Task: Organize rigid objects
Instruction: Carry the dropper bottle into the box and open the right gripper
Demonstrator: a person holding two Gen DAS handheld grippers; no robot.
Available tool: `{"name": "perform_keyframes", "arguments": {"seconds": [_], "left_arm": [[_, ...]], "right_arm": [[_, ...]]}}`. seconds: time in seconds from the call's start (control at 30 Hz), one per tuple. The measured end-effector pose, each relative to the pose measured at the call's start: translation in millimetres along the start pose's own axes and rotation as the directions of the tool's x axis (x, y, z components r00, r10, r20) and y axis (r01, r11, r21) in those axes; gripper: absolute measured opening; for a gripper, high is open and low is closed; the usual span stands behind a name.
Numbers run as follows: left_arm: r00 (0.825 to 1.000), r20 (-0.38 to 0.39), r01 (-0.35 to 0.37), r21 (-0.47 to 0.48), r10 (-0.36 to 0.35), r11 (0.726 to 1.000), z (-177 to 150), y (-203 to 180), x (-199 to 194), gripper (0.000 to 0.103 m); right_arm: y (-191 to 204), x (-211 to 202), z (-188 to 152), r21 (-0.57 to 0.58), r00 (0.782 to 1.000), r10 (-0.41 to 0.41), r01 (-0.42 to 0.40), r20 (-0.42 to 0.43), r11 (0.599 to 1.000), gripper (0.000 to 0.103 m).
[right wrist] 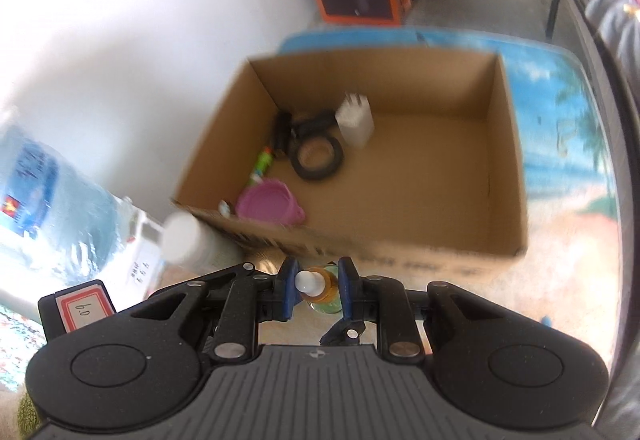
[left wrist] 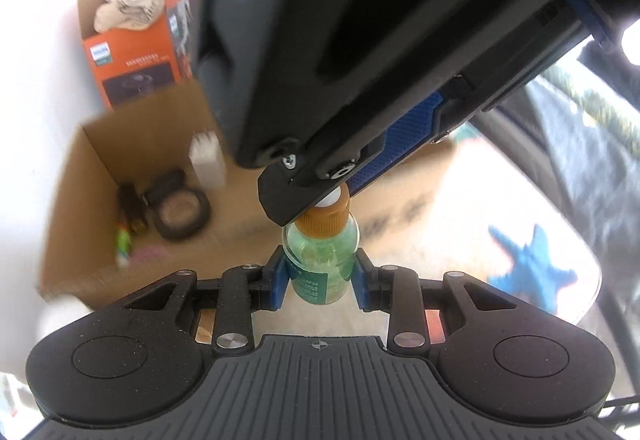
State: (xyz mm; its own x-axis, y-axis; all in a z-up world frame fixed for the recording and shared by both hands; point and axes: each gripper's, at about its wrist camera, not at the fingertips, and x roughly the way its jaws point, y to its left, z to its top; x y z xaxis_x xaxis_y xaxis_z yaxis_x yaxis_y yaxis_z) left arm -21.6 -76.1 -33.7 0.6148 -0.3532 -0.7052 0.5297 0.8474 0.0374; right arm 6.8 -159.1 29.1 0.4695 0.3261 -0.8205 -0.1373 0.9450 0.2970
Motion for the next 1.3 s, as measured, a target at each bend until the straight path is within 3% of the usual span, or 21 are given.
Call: {"name": "perform_keyframes", "arguments": {"seconds": [0.13,0.3,0.5,0.63,0.83,1.07,1.2,1.3], "left_arm": [[0.999,0.038,-0.030,-0.024,0.031,0.999,35,13,-9,0.031],[0.997,0.030,-0.069,-0.062,0.071,0.996,76,32,13,0.031],[0.995,-0.050,-0.096,-0.082,0.092,0.992,112,51,64,0.031],[0.988,-0.127,-0.098,-0.109,0.084,0.989,119,62,95,0.032],[0.971,-0.226,-0.106,-0.126,0.075,0.986,126,72,141,0.032],[0.956,-0.288,-0.109,-0.155,0.060,0.982,121,72,160,0.034],[0.959,-0.279,-0.094,-0.180,0.041,0.979,119,72,159,0.049],[0.959,-0.278,-0.102,-0.155,0.056,0.983,116,68,157,0.055]], "right_arm": [[0,-16,34,-0.032,0.998,0.040,-0.038,0.057,0.999,0.023],[-17,-5,83,-0.039,0.993,0.096,-0.094,0.073,0.995,0.023],[-50,36,137,-0.004,0.989,0.143,-0.143,0.042,0.990,0.023],[-76,71,159,0.050,0.985,0.172,-0.171,-0.004,0.984,0.023],[-104,113,174,0.096,0.978,0.195,-0.188,-0.070,0.977,0.022],[-122,140,171,0.127,0.975,0.193,-0.179,-0.109,0.976,0.021],[-125,146,168,0.129,0.976,0.188,-0.174,-0.109,0.976,0.018],[-124,148,167,0.126,0.977,0.181,-0.167,-0.112,0.978,0.019]]}}
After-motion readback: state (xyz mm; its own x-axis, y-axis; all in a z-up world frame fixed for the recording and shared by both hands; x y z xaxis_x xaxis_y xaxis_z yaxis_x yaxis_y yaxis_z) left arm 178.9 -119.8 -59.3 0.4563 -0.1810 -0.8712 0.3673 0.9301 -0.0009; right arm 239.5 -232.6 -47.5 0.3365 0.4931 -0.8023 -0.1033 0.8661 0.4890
